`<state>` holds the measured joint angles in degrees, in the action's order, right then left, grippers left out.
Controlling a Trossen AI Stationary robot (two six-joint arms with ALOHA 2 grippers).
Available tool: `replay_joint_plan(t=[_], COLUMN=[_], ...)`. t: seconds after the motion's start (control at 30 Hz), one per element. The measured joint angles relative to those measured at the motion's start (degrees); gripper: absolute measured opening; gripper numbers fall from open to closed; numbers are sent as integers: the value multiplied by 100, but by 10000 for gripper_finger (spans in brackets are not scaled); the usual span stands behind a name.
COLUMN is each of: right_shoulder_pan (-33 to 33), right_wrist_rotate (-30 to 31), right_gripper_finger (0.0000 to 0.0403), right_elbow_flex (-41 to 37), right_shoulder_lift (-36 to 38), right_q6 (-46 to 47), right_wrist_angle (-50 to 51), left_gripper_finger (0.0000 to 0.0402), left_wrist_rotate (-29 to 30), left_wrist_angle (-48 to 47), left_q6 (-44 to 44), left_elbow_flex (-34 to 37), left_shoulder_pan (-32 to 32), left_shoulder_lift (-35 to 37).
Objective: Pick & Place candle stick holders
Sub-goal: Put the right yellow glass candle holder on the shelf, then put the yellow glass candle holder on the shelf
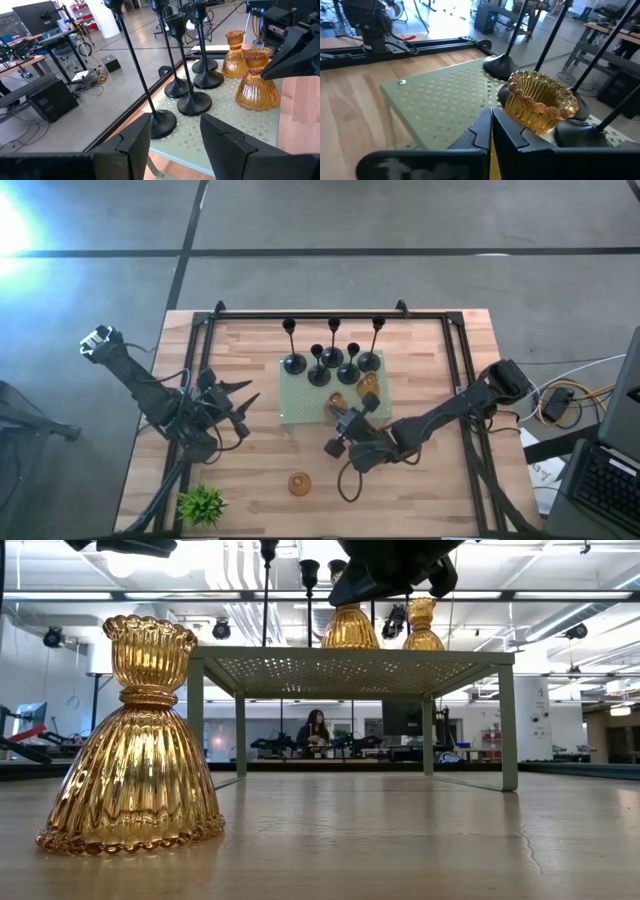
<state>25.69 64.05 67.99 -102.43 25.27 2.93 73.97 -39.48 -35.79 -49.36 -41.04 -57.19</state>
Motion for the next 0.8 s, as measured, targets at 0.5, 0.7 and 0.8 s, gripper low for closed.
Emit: replay_joint_plan(t=[0.5, 0.7, 0.8], right_shoulder_pan=[238, 1024, 1477], right_wrist_rotate=[-69, -1118, -1557], right_gripper_finger=[8, 8, 8], right_elbow_flex=[97, 371, 460], right_shoulder_lift=[269, 1268, 1938], right_q6=[-180, -656, 327], right_wrist_angle=[143, 1179, 2521], left_gripper_finger=[177, 177, 177], left_wrist_rotate=[2, 0, 2], left_wrist_angle=[1, 0, -1], left_q6=[-1, -1, 0], left_elbow_flex=[0, 0, 0], left_shoulder_pan=[4, 2, 2], left_shoulder_lift=[0, -2, -2])
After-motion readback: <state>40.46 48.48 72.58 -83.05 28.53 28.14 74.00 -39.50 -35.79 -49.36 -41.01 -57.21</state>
